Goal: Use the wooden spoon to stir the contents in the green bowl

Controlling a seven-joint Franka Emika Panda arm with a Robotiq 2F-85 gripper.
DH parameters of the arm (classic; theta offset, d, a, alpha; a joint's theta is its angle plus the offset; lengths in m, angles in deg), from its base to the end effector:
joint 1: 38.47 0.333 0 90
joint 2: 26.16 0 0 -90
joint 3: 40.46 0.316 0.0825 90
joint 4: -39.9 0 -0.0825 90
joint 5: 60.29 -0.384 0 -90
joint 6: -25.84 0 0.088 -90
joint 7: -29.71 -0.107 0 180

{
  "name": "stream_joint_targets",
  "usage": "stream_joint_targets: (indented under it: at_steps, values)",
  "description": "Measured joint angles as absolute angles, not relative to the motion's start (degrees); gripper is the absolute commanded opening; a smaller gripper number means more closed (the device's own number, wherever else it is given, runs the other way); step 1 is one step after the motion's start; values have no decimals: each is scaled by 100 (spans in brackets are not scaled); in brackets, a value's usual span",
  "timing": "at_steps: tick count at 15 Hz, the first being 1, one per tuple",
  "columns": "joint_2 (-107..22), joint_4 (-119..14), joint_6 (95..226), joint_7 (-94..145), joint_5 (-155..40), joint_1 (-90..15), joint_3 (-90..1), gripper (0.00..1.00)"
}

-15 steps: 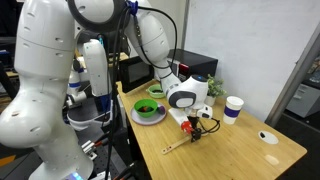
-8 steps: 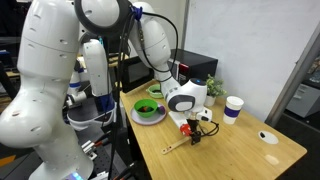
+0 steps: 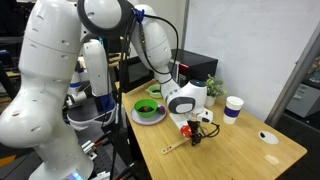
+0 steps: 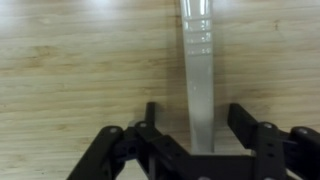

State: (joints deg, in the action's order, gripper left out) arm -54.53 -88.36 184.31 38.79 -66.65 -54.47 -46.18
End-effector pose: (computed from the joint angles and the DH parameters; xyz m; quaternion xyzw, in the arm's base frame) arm 0.5014 -0.2072 0.1494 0.9878 -0.1546 0.0170 0.0071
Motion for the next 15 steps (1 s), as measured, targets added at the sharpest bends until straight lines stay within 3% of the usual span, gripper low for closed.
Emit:
stream_joint_targets:
  at_steps: [6, 15]
  values:
    - [-5385, -8832, 18462, 3778, -6604, -5367, -4618, 2]
    - [-5385, -8906, 18583, 3087, -5477, -4588, -5189, 6]
